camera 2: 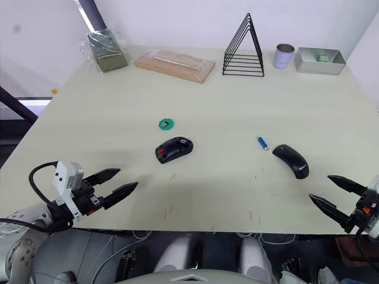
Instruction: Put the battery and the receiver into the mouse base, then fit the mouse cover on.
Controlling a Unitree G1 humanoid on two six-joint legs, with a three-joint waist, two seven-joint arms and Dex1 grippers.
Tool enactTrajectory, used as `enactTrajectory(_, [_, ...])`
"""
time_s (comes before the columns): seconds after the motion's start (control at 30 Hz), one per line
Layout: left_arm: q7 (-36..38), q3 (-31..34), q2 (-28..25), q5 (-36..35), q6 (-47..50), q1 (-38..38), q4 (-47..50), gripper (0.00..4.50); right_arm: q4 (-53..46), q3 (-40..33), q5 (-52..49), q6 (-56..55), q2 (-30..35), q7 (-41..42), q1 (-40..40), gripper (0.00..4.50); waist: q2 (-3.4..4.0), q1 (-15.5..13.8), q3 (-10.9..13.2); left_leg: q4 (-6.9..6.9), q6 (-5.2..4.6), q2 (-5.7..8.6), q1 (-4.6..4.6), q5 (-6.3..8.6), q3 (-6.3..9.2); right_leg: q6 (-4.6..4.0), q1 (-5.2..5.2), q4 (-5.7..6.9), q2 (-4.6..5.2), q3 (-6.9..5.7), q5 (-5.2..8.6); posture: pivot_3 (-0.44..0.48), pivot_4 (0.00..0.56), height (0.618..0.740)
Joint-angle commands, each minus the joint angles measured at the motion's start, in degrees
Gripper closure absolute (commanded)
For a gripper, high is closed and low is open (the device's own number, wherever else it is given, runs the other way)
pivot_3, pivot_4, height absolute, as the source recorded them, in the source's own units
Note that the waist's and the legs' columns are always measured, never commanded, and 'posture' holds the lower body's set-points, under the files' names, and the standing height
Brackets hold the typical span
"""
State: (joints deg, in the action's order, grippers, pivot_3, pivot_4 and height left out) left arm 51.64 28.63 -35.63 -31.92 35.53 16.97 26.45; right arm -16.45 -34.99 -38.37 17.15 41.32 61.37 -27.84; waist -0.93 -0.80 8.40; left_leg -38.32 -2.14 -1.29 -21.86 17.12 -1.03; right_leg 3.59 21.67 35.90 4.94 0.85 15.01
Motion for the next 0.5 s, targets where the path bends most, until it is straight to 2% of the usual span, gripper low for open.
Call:
enactTrajectory(0.03, [0.9, 0.51, -1.73, -1.3, -1.39, -1.19, -0.86, 0.01, -1.74, -2.26, -1.1, -1.12, 0.01, 0.6, 0.07, 0.0, 0.0, -0.04, 0.0, 0.01, 0.0, 0.0, -0.01, 0.0, 0.0, 0.0, 0.0, -0.01, 0.0, 0.0, 0.0, 0.0, 0.15, 0.74])
enactTrajectory(0.23, [5.47, -1.9, -7.98, -2.74, -0.67, -8.22, -6.02, 0.01, -12.33, -2.2, -8.45, 0.53, -1.18, 2.09, -0.84, 0.0, 0.07, -0.03, -0.02, 0.03, 0.01, 0.0, -0.01, 0.0, 0.07, 0.0, -0.02, -0.01, 0.0, -0.11, 0.0, 0.0, 0.15, 0.74])
enactTrajectory(0.5, [10.75, -10.93, -14.74, -1.04, -0.8, -21.27, -13.44, 0.01, -22.67, -2.64, -14.34, 4.52, 0.91, 0.45, -2.26, 0.0, 0.02, -0.08, -0.02, 0.0, -0.01, 0.03, -0.03, -0.01, 0.05, 0.0, -0.02, -0.02, -0.01, -0.11, -0.02, 0.0, 0.15, 0.74])
